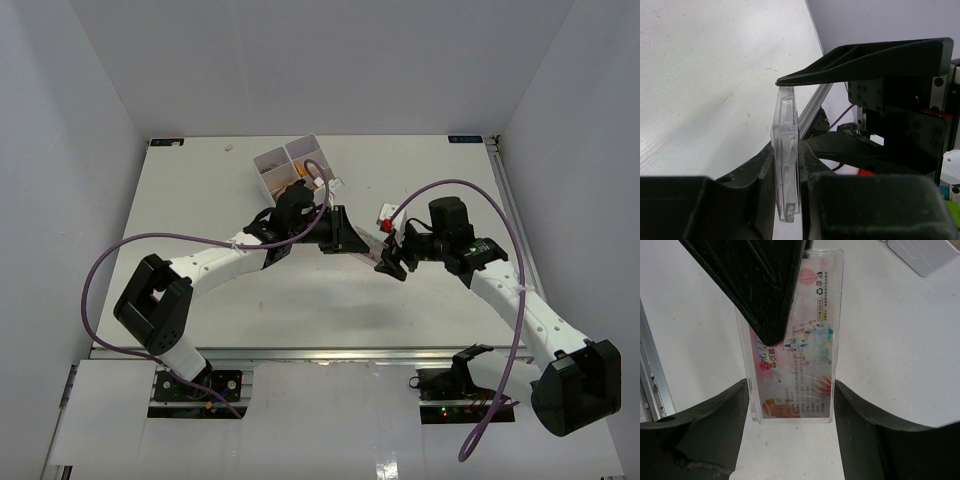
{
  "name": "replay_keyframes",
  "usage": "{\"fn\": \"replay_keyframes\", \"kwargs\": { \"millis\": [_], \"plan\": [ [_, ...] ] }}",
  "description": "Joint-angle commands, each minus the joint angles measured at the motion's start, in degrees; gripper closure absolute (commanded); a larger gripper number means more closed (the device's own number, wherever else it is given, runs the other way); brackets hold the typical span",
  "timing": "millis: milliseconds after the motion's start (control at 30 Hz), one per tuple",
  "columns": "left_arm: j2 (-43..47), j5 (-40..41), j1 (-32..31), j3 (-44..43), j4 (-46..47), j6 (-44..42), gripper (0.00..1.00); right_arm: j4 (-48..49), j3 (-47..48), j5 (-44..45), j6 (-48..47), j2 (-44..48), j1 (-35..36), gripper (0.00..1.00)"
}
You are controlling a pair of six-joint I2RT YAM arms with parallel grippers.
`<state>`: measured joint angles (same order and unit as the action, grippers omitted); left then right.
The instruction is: Organize the makeup
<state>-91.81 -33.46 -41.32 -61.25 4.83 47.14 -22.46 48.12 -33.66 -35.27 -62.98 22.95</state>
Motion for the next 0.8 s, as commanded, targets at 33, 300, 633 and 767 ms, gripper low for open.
{"fn": "replay_keyframes", "kwargs": {
  "millis": [33,300,633,767],
  "plan": [
    [3.72,-1.61,-0.34,-2.01,-1.69,-2.84,0.88,2.75,-0.96,1.52,-1.64,1.97,0.97,0.65],
    [6.25,5.02,-0.30,-4.32,-10.56,-10.64,0.92,2.59,-1.82,3.58,-2.98,4.99,1.04,0.10],
    [7.95,29.32,1.77,-17.33,-34.00,-35.12,0.93,13.59,-5.20,19.84,4.08,14.51,0.95,0.10],
    [3.46,43.33,2.62,-27.05,-39.70,-51.52,0.94,10.44,-5.88,12.71,1.37,15.42,0.86,0.10]
  ]
}}
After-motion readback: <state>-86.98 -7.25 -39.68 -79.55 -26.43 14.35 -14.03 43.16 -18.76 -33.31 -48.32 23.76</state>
